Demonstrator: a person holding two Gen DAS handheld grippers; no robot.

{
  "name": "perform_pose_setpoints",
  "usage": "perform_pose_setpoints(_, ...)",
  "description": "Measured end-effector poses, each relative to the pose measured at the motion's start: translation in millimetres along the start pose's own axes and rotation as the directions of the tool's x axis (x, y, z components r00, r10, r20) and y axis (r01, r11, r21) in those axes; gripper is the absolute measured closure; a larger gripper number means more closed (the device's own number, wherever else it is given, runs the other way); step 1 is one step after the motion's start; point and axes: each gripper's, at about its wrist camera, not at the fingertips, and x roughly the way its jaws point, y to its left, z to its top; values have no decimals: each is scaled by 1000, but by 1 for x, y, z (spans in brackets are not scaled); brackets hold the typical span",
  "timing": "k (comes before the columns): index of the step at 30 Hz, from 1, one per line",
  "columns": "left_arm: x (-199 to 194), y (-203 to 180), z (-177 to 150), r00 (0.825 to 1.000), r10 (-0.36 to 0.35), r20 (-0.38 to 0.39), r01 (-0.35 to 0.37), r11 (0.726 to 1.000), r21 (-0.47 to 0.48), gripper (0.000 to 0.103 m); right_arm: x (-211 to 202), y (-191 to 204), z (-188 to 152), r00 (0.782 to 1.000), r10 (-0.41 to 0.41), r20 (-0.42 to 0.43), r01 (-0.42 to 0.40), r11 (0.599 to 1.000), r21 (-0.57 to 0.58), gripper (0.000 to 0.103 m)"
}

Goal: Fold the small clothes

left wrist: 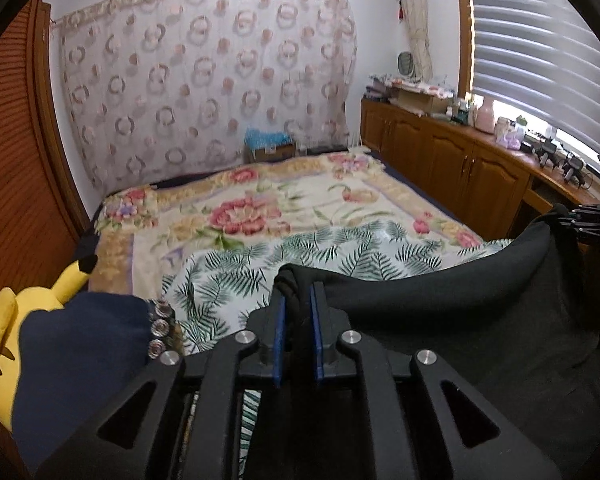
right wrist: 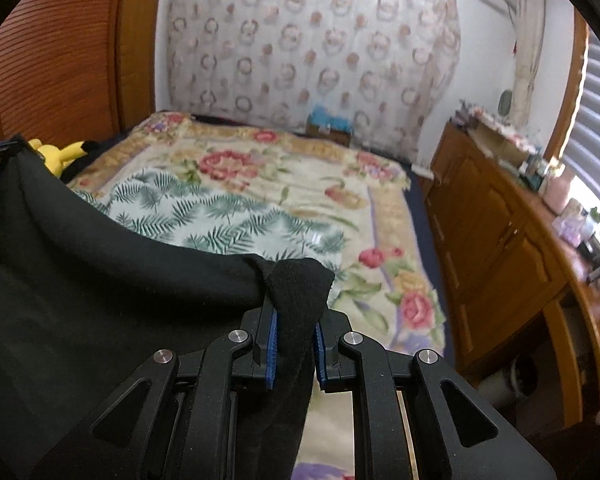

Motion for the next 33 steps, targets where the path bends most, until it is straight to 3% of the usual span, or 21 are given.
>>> perform_pose_setpoints(2, 5, 0, -1, 1000, 15, -26, -15, 1000, 5, 86, 10, -3, -4, 1000, 6, -29, -5, 1000, 22, 87)
perform_pose_setpoints(5, -2, -5, -4, 999, -2, -33, 3, 1000, 16, 67, 10, 0, -1, 999, -1, -40, 3, 999, 44, 73)
perform_pose_setpoints(10, -27, -16, -22, 999, -18, -40, 19, 1000, 22, 48, -20, 4, -4, 1000, 0, -10, 0, 997, 73, 58)
perform_pose_setpoints(13, -41, -22, -44, 997, -36, -72, 37, 999, 14, 47, -45, 9, -14, 1000, 22, 4, -23, 995, 99, 47)
perform_pose_setpoints(17, -45, -28, -77, 989, -67, -133, 67, 998, -7, 47, -74, 20, -36, 999, 42, -21, -39, 991, 131, 46)
perform_pose_setpoints(21, -45, -33, -103, 982, -49, -183, 50, 999, 0, 47, -89, 34, -66, 994, 70, -81, -59, 989, 133, 46)
perform_pose_setpoints(27, -41, -30, -121, 970, -50, -237, 40, 998, -46, 47, -80, 44, -105, 981, 87, -174, -54, 981, 185, 46)
perform_pose_setpoints(33, -40, -23, -129, 966, -25, -257, 3, 996, -87, 47, -66, 45, -123, 974, 95, -207, -45, 971, 233, 46)
